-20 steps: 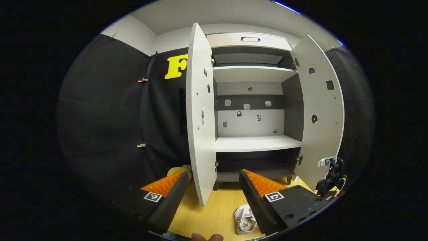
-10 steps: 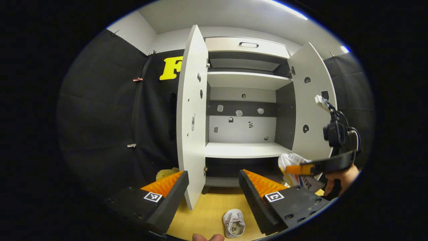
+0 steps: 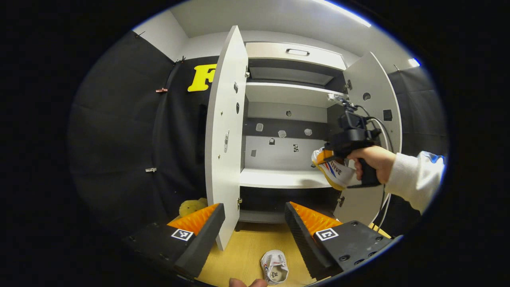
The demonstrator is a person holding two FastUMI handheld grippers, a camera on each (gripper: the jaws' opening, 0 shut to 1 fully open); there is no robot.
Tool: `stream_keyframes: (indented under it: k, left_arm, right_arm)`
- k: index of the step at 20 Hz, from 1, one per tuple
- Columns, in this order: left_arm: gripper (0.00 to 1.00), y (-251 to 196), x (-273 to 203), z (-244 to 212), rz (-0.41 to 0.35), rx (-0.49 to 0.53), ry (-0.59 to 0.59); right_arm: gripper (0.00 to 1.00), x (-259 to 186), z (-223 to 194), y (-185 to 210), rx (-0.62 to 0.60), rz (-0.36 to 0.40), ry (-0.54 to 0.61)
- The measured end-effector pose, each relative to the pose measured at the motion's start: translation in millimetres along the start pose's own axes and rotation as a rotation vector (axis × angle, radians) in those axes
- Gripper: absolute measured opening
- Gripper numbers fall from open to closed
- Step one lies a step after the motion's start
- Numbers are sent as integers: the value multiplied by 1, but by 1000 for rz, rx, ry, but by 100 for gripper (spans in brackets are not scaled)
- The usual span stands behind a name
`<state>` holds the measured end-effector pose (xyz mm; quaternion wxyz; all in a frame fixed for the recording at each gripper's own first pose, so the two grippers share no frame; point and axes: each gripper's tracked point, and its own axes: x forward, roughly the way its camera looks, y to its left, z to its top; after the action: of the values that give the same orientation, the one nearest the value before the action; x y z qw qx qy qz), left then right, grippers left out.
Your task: Grab one shoe with the right hand and put it into the shoe cabinet, grab the other shoe with the left hand and put it into the shoe cabinet; then close the right door with the right hand and the left door with the left hand.
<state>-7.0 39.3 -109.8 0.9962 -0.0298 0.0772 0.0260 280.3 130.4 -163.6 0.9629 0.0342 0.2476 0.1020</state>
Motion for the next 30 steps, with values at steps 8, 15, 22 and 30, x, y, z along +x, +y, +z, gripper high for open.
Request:
stream_keyframes:
  k: [8,15,22,30]
  left_arm:
    - [95,12,11,-11,22,19,14]
    - [95,23,13,-33,63,1,66]
    - [95,14,16,-28,49,-25,58]
    - [95,6,10,-22,25,-12,40]
  right_arm:
    - [6,140,-1,-40,-112,-97,152]
    - [6,203,-19,-62,-259,-172,223]
    - [26,198,-25,-71,-241,-230,256]
    - [91,146,-3,-39,-177,-152,142]
